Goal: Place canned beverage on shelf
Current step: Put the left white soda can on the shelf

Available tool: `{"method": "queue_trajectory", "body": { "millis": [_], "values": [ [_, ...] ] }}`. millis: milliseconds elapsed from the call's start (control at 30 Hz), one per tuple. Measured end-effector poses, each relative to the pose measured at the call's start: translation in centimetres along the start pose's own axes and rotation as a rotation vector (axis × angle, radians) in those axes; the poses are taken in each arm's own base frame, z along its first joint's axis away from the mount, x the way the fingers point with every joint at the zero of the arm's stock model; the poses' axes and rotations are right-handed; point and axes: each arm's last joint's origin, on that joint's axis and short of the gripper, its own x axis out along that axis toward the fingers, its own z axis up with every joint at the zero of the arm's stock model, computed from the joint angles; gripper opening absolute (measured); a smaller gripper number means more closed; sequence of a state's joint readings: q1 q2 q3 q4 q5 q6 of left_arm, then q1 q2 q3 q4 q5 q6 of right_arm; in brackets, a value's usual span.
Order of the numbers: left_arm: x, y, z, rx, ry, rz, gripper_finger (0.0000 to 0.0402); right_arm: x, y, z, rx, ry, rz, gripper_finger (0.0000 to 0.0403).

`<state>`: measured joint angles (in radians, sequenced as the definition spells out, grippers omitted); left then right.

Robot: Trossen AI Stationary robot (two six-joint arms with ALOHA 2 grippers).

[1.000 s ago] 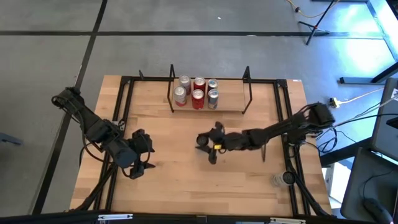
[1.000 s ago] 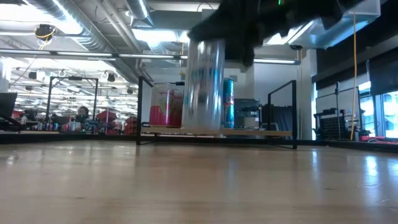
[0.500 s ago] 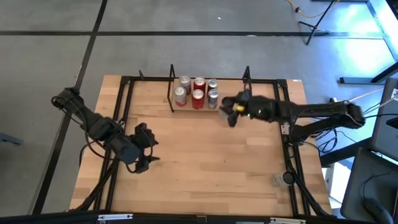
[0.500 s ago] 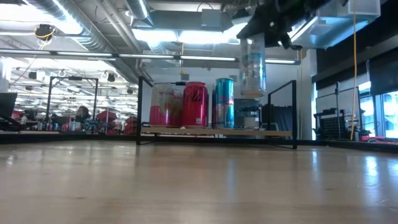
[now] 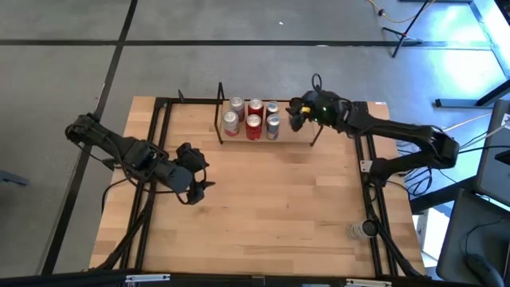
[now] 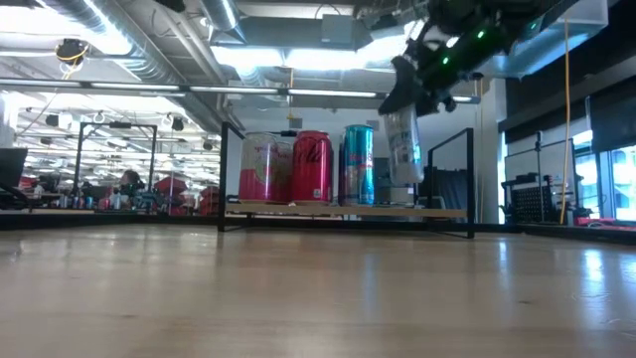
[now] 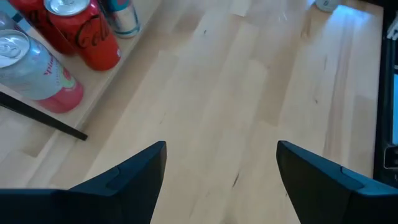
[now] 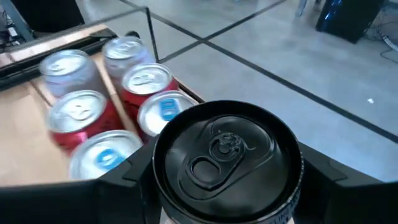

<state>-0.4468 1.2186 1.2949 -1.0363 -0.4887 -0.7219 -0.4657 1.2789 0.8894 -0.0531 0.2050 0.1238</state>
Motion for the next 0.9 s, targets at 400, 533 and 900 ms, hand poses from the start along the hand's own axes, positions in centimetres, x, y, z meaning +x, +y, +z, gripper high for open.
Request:
{"method": "queue_trajectory", "body": {
  "millis": [400, 533, 900],
  "values": [
    [0.2, 0.3, 0.3, -0.015, 0.001, 0.013, 0.0291, 4.5, -3.3, -1.4, 0.008, 0.047, 0.063, 0.0226],
    [0.2, 0.4, 0.3, -0.015, 0.001, 0.014, 0.0291, 4.6, -3.3, -1.5, -0.005, 0.051, 0.066, 0.0226],
    [0.2, 0.4, 0.3, -0.015, 0.000, 0.016, 0.0291, 4.6, -3.0, -1.6, -0.026, 0.066, 0.144, 0.0254]
  ]
}}
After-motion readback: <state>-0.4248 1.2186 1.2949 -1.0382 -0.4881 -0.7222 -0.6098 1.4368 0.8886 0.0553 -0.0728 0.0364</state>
